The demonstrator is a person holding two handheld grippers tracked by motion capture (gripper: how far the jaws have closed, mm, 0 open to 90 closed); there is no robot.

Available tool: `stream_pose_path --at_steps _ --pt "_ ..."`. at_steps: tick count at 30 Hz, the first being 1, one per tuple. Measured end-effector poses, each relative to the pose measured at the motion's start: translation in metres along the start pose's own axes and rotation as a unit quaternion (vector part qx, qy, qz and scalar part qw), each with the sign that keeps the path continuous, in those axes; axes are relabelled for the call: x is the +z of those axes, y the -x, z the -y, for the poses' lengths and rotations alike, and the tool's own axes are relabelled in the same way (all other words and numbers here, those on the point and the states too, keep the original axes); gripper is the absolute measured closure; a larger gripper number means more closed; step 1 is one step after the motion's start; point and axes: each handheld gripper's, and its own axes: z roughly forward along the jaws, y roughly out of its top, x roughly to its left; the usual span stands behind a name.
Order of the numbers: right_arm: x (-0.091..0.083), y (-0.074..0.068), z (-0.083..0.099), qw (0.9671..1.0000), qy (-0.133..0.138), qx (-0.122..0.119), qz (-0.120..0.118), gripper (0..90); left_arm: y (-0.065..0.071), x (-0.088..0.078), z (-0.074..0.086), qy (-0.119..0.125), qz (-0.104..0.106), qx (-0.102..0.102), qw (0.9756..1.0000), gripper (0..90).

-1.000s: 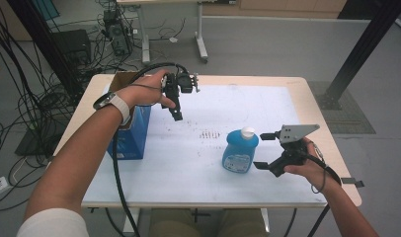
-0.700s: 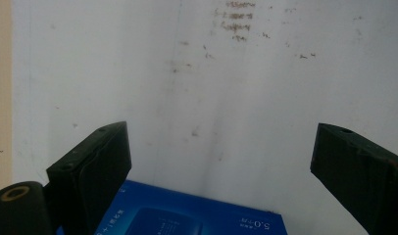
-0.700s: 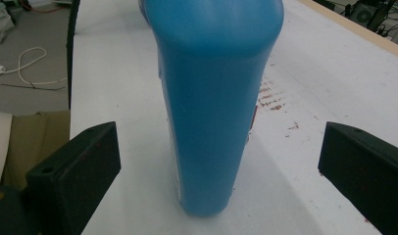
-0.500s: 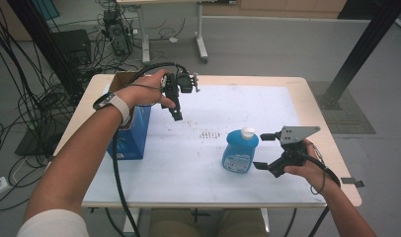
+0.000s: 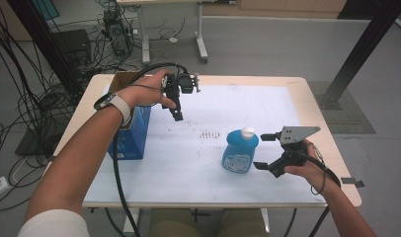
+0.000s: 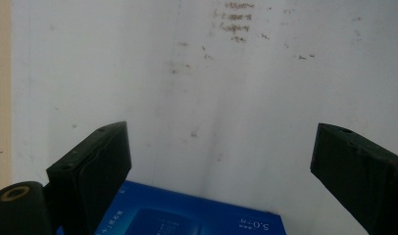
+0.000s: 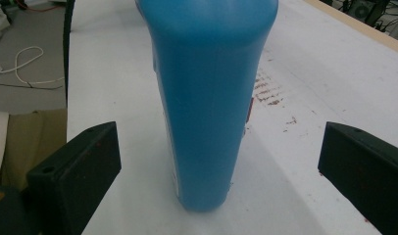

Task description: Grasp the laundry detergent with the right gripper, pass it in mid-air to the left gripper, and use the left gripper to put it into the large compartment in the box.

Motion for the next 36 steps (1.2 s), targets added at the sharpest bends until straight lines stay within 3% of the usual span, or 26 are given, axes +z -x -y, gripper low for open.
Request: stream_pose_path --at_steps 36 --pt "0.0044 -0.0014 0.0001 0.9999 -0.010 0.006 -0.006 1.9 -0.0005 0.0008 0.0046 0.003 0.000 -0.004 1.0000 8.6"
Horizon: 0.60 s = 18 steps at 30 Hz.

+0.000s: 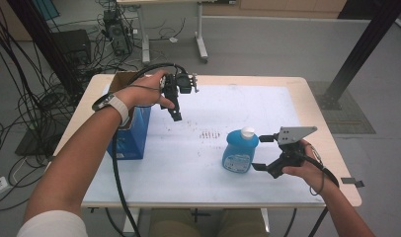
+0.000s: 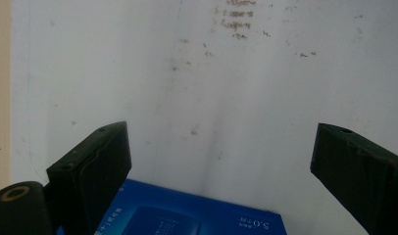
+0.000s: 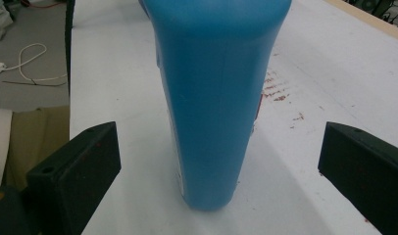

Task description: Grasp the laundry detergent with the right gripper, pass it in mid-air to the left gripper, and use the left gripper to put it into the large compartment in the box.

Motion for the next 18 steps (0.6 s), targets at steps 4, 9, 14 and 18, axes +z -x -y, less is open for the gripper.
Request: stream_pose_path --at_steps 4,9,14,18 --pt "-0.0004 0.0001 0.0000 1.0000 0.000 0.001 0.001 1.9 0.0001 0.0002 0.0002 0.000 0.000 0.000 1.0000 8.6" --pt "-0.0002 0.0003 -0.0003 1.0000 0.000 0.001 -0.001 1.9 0.0001 0.0000 0.0003 0.000 0.000 0.000 1.0000 8.5" --pt "-0.0003 0.0002 -0.0011 1.0000 0.000 0.001 -0.001 2.0 0.0000 -0.0002 0.0004 0.000 0.000 -0.001 1.0000 8.5" --pt "-0.0004 0.0002 -0.0014 1.0000 -0.001 0.001 -0.001 2.0 0.0000 0.0000 0.0005 0.000 0.000 0.000 1.0000 8.5"
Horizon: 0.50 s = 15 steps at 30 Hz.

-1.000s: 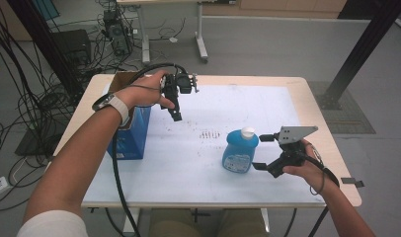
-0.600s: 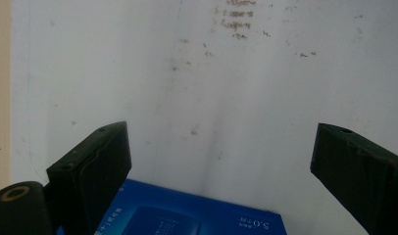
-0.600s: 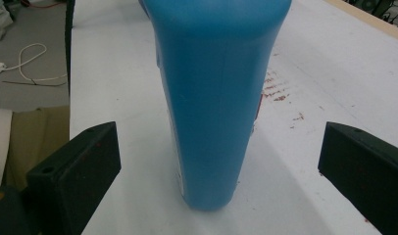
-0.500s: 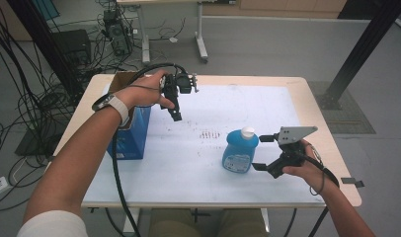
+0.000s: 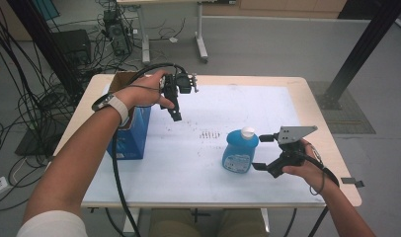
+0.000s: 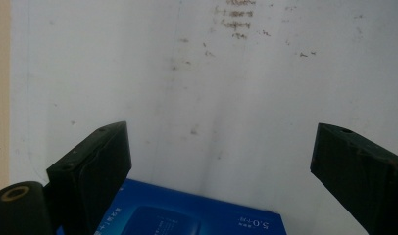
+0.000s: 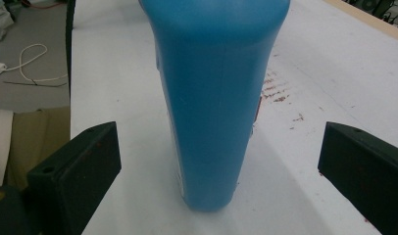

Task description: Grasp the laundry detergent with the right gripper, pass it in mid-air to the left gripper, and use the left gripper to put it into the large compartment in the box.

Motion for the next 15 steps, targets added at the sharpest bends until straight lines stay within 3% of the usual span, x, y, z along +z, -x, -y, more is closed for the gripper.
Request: stream_pose_path --at_steps 15 --pt "-0.0003 0.0001 0.0002 1.0000 0.000 0.000 0.000 2.1 -0.0003 -0.0007 0.0011 0.002 -0.001 -0.002 1.0000 8.6"
